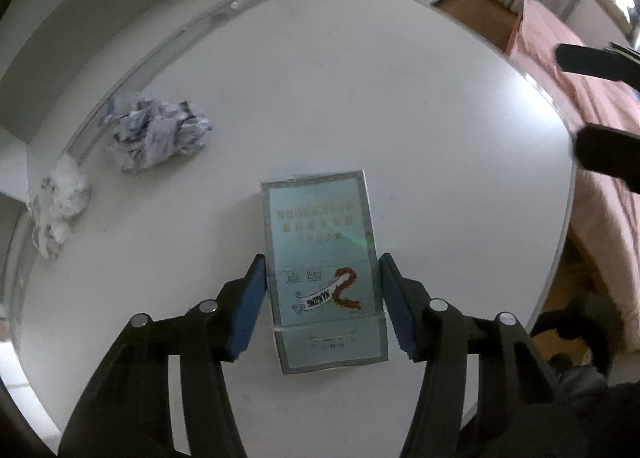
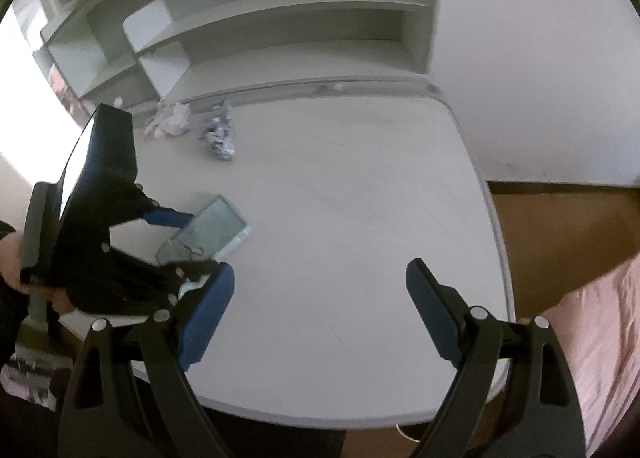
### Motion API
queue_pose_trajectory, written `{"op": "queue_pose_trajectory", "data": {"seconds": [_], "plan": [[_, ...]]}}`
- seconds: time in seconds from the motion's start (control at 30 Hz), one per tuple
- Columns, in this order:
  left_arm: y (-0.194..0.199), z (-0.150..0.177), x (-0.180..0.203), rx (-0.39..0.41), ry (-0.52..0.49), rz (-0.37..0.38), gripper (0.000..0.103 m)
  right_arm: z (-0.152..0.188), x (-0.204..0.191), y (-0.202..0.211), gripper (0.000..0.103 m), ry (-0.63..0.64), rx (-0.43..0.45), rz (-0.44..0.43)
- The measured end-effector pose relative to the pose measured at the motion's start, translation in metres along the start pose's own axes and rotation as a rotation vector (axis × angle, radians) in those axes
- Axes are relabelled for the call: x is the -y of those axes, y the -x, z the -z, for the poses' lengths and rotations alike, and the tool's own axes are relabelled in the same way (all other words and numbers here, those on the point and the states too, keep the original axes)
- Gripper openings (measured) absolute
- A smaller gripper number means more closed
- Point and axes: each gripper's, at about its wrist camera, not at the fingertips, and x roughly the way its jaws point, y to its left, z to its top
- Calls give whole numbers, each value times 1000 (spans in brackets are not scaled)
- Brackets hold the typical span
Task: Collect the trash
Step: 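Grasp the light-blue card with the left tool while the right tool grasps the crumpled wrapper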
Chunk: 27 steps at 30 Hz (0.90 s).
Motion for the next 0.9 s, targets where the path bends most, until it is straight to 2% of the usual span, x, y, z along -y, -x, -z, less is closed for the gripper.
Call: {"op": "queue_pose_trajectory", "data": {"seconds": [0.17, 0.3, 0.37, 0.47, 0.57, 0.6, 0.63, 0.7, 0.8, 0.9], "plan": [[33, 33, -29, 107, 124, 6, 55, -55, -40, -39, 85, 76, -78, -71], [62, 77, -67, 180, 228, -61, 55, -104, -84, -91, 85, 106, -165, -140], [73, 96, -77, 206, 267, -105, 55, -121, -105, -115, 85, 130, -200, -134], [86, 120, -89, 220, 326, -115, 55, -141, -130, -149, 84, 182, -248, -77], [87, 131, -96, 224, 354, -124, 55, -149, -141, -170, 75, 200, -292, -56], [87, 133, -95, 226, 358, -124, 55, -148, -143, -174, 70, 200, -304, -50], [86, 133, -96, 227, 361, -123, 55, -147, -144, -176, 57, 200, -311, -54], [78, 126, -97, 229, 357, -119, 55, -142, -144, -174, 38, 203, -316, -58], [83, 123, -91, 246, 347, -100, 55, -124, -131, -147, 36, 190, -243, -94], [76, 104, -73, 267, 308, -89, 55, -90, -99, -107, 36, 131, -163, -120]]}}
